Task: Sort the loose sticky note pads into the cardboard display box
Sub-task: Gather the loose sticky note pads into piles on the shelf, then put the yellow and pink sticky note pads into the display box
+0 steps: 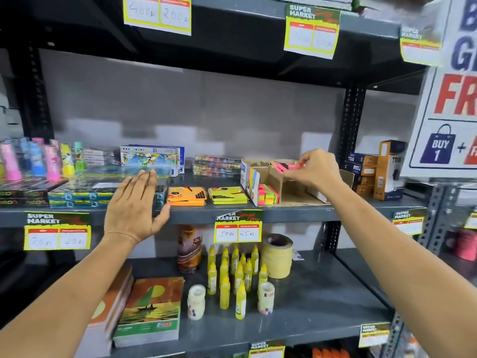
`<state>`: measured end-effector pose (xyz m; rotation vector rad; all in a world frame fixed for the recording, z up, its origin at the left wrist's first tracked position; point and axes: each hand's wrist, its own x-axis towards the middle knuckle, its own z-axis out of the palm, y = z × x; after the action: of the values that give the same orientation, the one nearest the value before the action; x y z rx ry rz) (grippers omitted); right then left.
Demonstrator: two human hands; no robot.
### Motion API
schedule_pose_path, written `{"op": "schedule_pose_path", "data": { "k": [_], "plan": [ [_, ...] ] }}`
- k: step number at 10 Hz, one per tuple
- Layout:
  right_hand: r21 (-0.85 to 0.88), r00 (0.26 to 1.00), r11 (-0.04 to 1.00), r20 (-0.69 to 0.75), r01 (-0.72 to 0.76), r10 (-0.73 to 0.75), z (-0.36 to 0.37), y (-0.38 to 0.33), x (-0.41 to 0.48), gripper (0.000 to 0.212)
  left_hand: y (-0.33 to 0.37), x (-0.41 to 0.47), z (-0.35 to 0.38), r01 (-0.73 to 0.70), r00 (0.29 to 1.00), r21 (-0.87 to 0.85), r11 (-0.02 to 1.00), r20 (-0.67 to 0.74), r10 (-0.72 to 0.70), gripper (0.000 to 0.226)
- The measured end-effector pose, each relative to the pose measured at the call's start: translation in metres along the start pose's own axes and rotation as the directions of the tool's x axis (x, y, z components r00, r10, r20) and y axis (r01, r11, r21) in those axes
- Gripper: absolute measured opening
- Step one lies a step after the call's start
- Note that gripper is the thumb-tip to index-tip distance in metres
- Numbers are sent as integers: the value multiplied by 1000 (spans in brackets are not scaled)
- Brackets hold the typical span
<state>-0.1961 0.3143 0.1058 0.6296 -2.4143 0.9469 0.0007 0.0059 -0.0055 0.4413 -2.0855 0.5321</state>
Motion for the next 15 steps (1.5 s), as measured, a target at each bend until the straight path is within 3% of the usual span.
{"op": "schedule_pose_path", "data": {
  "k": [4,6,8,9,11,12,14,15],
  "plan": [
    [-209,997,978,81,10,7,28,17,-13,26,0,-1,3,-3,999,-1,1000,-49,3,73],
    [-182,989,983,147,19,8,28,23,-22,33,-1,-1,5,-7,997,1,1000,-75,7,72],
    [-158,983,987,182,-6,36,20,23,-19,17,-1,0,5,-4,997,15,1000,-80,5,72],
    [-113,994,993,95,-34,45,13,17,-16,15,-1,-1,4,-2,998,19,1000,-69,4,72],
    [31,960,999,-279,31,-21,3,-29,-24,42,-2,-1,3,2,999,16,1000,-52,-1,72],
    [37,950,994,-300,106,-90,8,-61,-30,48,-1,-1,2,0,999,22,1000,-39,1,73],
    [-119,968,972,-126,203,-217,44,-113,-58,51,-1,-1,2,10,1000,21,1000,-25,-9,73],
    [-184,980,963,3,197,-200,66,-117,-70,43,-2,-1,1,8,1000,27,1000,-24,-7,73]
  ]
}}
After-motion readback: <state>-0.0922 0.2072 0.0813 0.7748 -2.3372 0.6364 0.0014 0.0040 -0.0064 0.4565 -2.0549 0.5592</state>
